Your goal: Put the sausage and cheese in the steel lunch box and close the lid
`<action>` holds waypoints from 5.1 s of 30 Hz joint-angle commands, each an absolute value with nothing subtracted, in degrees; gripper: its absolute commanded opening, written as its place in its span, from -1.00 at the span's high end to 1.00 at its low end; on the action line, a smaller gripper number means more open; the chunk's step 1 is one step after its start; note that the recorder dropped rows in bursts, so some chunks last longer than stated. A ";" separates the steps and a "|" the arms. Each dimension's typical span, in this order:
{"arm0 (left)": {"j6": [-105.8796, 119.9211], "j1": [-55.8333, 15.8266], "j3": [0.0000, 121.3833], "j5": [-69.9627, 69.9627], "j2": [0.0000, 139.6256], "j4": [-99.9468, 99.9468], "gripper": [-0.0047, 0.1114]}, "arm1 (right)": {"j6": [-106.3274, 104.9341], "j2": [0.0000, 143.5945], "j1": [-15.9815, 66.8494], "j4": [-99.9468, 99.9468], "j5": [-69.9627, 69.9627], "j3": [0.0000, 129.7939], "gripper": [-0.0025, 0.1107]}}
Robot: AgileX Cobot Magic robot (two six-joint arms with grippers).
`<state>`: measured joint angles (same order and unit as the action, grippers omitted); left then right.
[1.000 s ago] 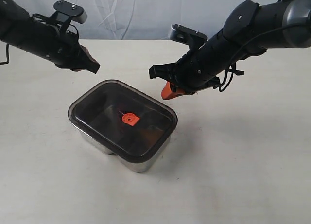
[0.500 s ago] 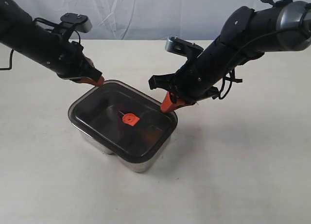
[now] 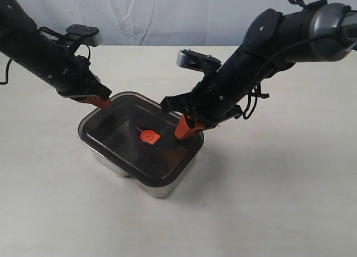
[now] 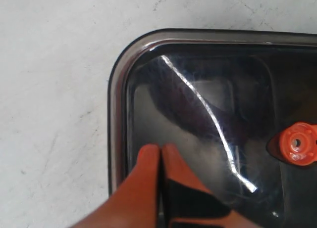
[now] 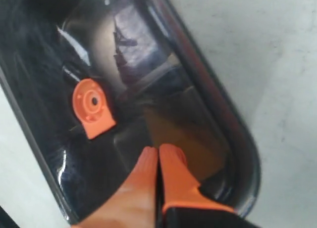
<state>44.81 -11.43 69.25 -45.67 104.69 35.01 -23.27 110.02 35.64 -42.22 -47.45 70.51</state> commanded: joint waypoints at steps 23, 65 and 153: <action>42.20 -11.54 69.07 -45.46 110.58 33.15 0.92 | -23.36 114.55 38.39 -39.31 -46.04 70.05 0.97; 42.15 -11.54 69.42 -38.34 115.93 36.56 0.92 | -23.20 112.81 38.27 -39.07 -46.10 70.05 0.97; 43.78 -11.54 35.60 -32.95 22.76 44.71 0.92 | 0.00 0.00 -10.85 -5.24 -20.89 0.00 0.97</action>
